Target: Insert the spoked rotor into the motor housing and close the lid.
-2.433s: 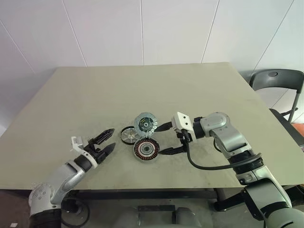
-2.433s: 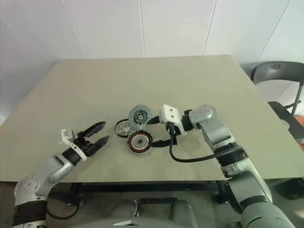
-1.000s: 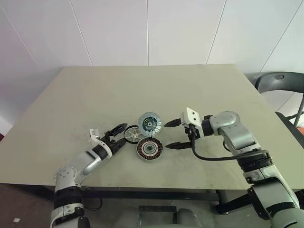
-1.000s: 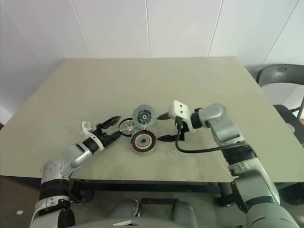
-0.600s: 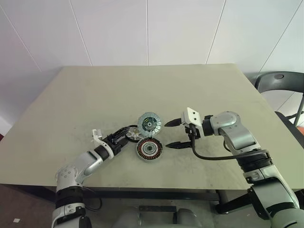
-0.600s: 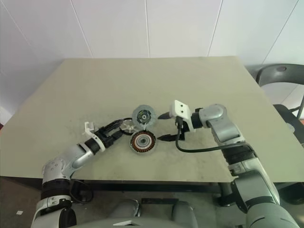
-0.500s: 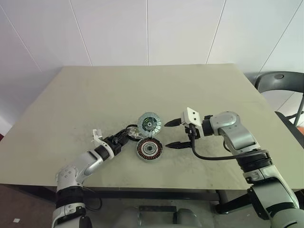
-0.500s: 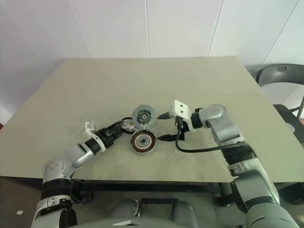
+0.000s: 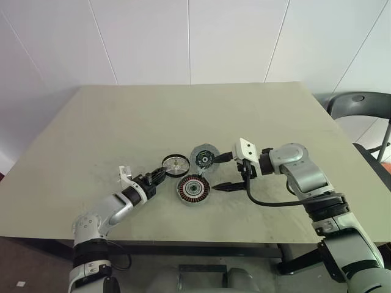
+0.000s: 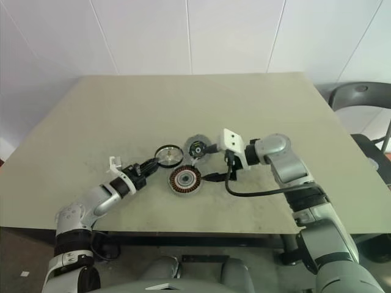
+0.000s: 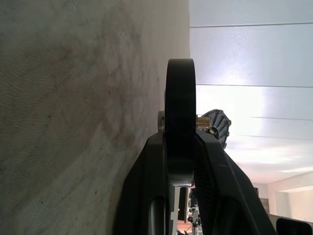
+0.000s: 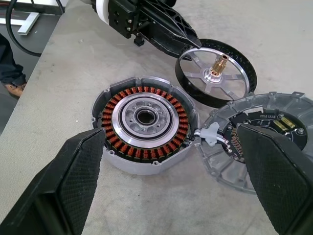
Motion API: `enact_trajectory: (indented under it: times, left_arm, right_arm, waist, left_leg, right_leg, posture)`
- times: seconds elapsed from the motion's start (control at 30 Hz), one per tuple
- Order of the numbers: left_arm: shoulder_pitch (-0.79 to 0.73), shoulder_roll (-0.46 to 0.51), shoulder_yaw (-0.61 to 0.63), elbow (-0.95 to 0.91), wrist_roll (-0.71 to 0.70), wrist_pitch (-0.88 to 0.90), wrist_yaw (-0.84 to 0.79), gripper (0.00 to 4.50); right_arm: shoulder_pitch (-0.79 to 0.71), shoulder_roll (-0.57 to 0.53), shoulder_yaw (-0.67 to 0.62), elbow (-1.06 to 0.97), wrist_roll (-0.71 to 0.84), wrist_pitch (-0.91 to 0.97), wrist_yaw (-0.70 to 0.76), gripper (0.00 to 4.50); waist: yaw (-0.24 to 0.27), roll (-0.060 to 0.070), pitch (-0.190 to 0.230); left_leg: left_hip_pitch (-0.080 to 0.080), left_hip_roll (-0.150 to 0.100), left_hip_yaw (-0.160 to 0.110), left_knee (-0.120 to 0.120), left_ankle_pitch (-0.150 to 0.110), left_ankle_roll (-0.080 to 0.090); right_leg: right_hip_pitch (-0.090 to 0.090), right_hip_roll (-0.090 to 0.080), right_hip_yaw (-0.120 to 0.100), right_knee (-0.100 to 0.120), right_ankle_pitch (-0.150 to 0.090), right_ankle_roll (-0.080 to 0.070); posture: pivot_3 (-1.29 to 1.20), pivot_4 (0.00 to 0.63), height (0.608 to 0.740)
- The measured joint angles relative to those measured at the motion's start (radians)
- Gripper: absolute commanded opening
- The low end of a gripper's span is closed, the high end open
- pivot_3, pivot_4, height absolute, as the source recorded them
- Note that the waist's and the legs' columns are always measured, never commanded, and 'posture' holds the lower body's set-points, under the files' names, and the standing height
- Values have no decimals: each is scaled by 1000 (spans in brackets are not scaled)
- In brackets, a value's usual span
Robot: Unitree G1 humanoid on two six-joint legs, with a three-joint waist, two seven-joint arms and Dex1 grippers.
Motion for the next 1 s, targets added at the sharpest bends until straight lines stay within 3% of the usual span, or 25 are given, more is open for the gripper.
enact_trajectory:
  times: [0.13,0.33,0.6,0.73,0.9,1.0]
  left_arm:
    - [48,52,9,-51,11,-1,-18,396]
    - [120,235,5,-202,167,-17,-131,396]
    - [108,290,-31,-369,310,-98,-294,396]
    - [93,351,-128,-464,480,-182,-378,396]
    - [84,514,-349,-556,842,-384,-518,396]
    - [100,531,-406,-567,984,-509,-579,396]
  right_arm:
    - [0,2,1,-6,0,0,-1,4500]
    - [1,6,2,-5,-2,0,-1,4500]
    - [3,27,5,-6,-4,-1,-2,4500]
    - [18,26,5,-7,-4,0,-3,4500]
    - [21,20,4,-7,-4,-1,-2,4500]
    - [21,18,4,-5,-5,-3,-1,4500]
  waist:
    - [-27,0,0]
    - [-51,-1,1]
    - [-48,-1,1]
    - [-49,-1,1]
    - [-50,-1,1]
    - [-49,0,2]
  left_leg:
    - [0,1,0,-3,0,0]
    - [-1,1,1,-2,0,0]
    - [-2,1,0,-3,0,0]
    - [-2,1,1,-3,0,0]
    - [-2,1,2,-3,0,0]
    - [-2,1,2,-4,0,0]
  right_leg:
    - [-1,0,0,0,0,0]
    - [-2,1,0,1,2,-4]
    - [-3,0,0,0,2,-4]
    - [-3,0,0,0,2,-4]
    - [-3,0,1,0,2,-4]
    - [-4,0,1,0,2,-4]
  posture:
    - [0,0,740]
    - [0,0,740]
    - [0,0,740]
    - [0,0,740]
    - [0,0,740]
    - [0,0,740]
